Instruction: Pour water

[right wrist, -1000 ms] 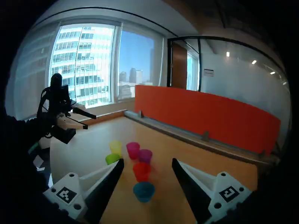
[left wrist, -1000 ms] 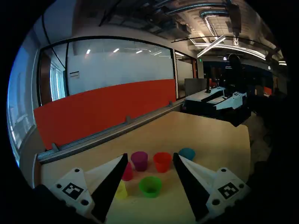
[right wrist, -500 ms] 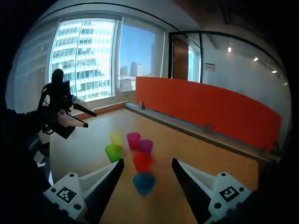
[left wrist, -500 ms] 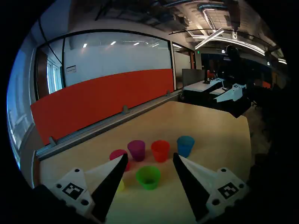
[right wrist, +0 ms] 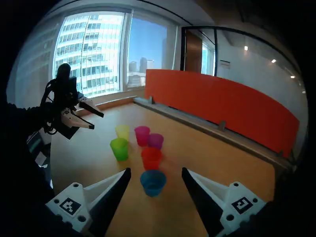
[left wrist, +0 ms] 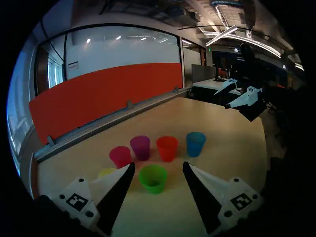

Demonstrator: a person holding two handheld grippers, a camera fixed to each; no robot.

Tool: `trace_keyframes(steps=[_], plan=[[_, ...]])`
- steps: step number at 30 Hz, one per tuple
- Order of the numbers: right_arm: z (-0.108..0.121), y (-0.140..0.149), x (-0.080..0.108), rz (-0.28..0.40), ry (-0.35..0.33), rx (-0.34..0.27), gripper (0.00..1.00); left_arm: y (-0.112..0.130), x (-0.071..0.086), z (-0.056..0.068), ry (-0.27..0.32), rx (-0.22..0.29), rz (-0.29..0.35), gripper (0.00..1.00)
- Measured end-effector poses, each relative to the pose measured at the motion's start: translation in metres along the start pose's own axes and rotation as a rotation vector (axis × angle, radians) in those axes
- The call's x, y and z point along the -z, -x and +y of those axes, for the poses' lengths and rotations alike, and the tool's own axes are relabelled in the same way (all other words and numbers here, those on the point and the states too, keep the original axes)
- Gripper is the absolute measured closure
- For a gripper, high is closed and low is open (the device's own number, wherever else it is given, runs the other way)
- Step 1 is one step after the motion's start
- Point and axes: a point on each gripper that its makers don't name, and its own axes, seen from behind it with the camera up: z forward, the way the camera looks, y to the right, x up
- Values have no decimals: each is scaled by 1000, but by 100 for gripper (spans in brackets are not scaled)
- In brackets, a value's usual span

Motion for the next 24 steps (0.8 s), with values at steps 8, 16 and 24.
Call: trace_keyframes(steps=[8, 16, 24], plan=[[-3, 22, -15, -40, -13, -5, 0, 26, -15, 6, 15, 3, -47, 10], [-5, 47, -30, -86, -18, -1, 0, 49, -24, 7, 20, 29, -90, 10], [-7, 68, -45, -118, -23, -7, 0, 74, -33, 7, 26, 47, -135, 10]])
